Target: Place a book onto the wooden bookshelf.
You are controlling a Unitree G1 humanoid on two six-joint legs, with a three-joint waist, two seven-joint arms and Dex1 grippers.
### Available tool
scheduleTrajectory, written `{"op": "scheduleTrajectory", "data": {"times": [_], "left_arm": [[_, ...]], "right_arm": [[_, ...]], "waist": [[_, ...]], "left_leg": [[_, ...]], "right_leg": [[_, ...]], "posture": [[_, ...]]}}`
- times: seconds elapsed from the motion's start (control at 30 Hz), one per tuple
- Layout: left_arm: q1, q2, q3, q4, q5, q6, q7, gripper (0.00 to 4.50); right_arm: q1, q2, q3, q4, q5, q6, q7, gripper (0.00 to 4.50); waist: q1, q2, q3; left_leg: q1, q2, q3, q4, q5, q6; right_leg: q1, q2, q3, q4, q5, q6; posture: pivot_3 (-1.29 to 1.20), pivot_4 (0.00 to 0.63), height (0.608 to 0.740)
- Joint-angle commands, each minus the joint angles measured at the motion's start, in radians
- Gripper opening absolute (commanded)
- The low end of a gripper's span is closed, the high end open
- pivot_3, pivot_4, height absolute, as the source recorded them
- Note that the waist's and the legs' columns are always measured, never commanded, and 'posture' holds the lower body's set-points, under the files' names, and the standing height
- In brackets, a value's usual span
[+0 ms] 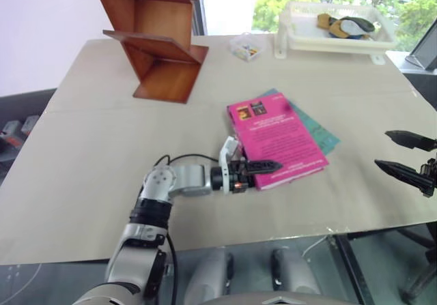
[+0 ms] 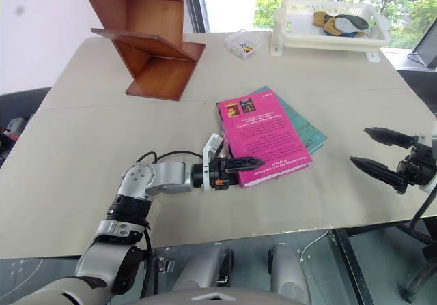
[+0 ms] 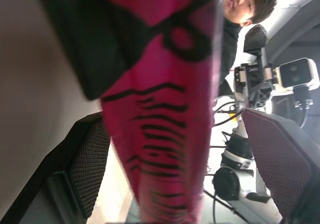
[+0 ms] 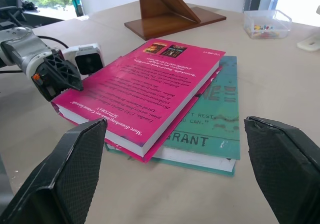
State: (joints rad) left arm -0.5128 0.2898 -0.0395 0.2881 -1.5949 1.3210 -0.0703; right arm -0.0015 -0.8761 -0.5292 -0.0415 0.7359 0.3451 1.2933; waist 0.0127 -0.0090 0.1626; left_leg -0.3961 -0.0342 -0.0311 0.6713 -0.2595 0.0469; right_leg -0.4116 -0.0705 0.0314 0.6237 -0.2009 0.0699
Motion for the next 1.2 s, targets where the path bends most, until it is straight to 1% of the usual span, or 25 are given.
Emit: {"op": "scheduleTrajectory", "data": {"times": [0.03,0.1,0.2,0.27,0.4,0.53,0.63,0.77,0.97,1.07,1.2], "left_arm": [[0.012,0.005,0.068,0.041,0.022,0.004,-0.035,4.38],[0.01,0.003,0.094,0.057,0.031,0.011,-0.048,4.38],[0.012,0.027,0.122,0.067,0.074,0.023,-0.105,4.38],[0.012,0.053,0.129,0.073,0.119,0.021,-0.158,4.38],[-0.033,0.069,0.176,0.175,0.209,-0.022,-0.216,4.38],[-0.088,0.084,0.175,0.258,0.34,-0.066,-0.308,4.38],[-0.158,0.082,0.193,0.371,0.425,-0.127,-0.361,4.38],[-0.232,0.08,0.192,0.475,0.527,-0.179,-0.444,4.38],[-0.359,0.079,0.184,0.709,0.712,-0.31,-0.583,4.38],[-0.413,0.074,0.207,0.801,0.765,-0.353,-0.623,4.38],[-0.464,0.064,0.225,0.879,0.834,-0.386,-0.674,4.38]], "right_arm": [[-0.019,-0.007,-0.028,-0.012,0.017,-0.007,-0.001,4.5],[-0.021,-0.008,-0.028,-0.01,0.016,-0.006,0.002,4.5],[-0.028,-0.01,-0.024,-0.003,0.013,-0.007,0.005,4.5],[-0.034,-0.012,-0.022,0.001,0.012,-0.007,0.007,4.5],[-0.044,-0.012,-0.015,0.009,0.008,-0.008,0.012,4.5],[-0.06,-0.014,-0.007,0.018,0.005,-0.008,0.014,4.5],[-0.065,-0.016,-0.007,0.022,0.002,-0.007,0.019,4.5],[-0.063,-0.02,-0.011,0.021,0.002,-0.005,0.021,4.5],[-0.057,-0.025,-0.018,0.014,0.005,0.001,0.02,4.5],[-0.052,-0.025,-0.024,0.01,0.007,0.003,0.02,4.5],[-0.037,-0.024,-0.033,0.0,0.01,0.004,0.018,4.5]], "waist": [[0.0,0.0,0.0],[0.0,0.0,0.0],[0.0,0.0,0.0],[-0.002,0.0,0.0],[0.0,0.001,-0.001],[-0.001,0.001,-0.001],[0.0,0.0,-0.002],[0.0,0.0,-0.002],[-0.001,0.0,-0.003],[-0.002,0.0,-0.004],[-0.002,0.0,-0.005]], "left_leg": [[0.0,0.0,0.0,0.0,0.0,0.0],[0.0,0.001,0.0,0.0,0.0,0.0],[0.0,0.001,0.0,0.0,-0.001,0.002],[0.0,0.0,0.0,0.0,-0.001,0.001],[0.001,0.001,0.0,-0.001,-0.001,0.001],[0.001,0.001,0.0,-0.001,-0.001,0.001],[0.002,0.0,0.0,-0.001,0.0,0.001],[0.002,0.001,-0.001,-0.001,0.0,0.0],[0.002,0.0,-0.001,-0.001,0.0,0.0],[0.002,0.001,-0.001,-0.001,0.0,0.001],[0.003,0.001,-0.001,-0.001,0.0,0.001]], "right_leg": [[0.0,0.0,0.0,0.0,0.0,0.0],[0.0,0.0,0.0,0.0,0.0,0.0],[0.0,0.0,0.0,0.0,0.0,0.0],[0.0,0.0,0.0,0.0,0.0,0.0],[0.0,0.001,0.0,0.0,0.0,0.0],[0.0,0.001,-0.001,0.0,0.0,0.0],[0.001,0.001,-0.001,0.0,0.0,0.0],[0.001,0.001,-0.002,0.0,0.0,0.0],[0.001,0.001,-0.002,0.0,0.002,0.004],[0.001,0.001,-0.002,0.0,0.002,0.004],[0.002,0.001,-0.002,0.0,0.002,0.004]], "posture": [[0.0,0.15,0.74],[0.0,0.15,0.74],[0.0,0.15,0.74],[0.0,0.15,0.74],[0.0,0.15,0.74],[0.0,0.15,0.74],[0.0,0.15,0.74],[0.0,0.15,0.74],[0.0,0.15,0.74],[0.0,0.15,0.74],[0.0,0.15,0.74]]}}
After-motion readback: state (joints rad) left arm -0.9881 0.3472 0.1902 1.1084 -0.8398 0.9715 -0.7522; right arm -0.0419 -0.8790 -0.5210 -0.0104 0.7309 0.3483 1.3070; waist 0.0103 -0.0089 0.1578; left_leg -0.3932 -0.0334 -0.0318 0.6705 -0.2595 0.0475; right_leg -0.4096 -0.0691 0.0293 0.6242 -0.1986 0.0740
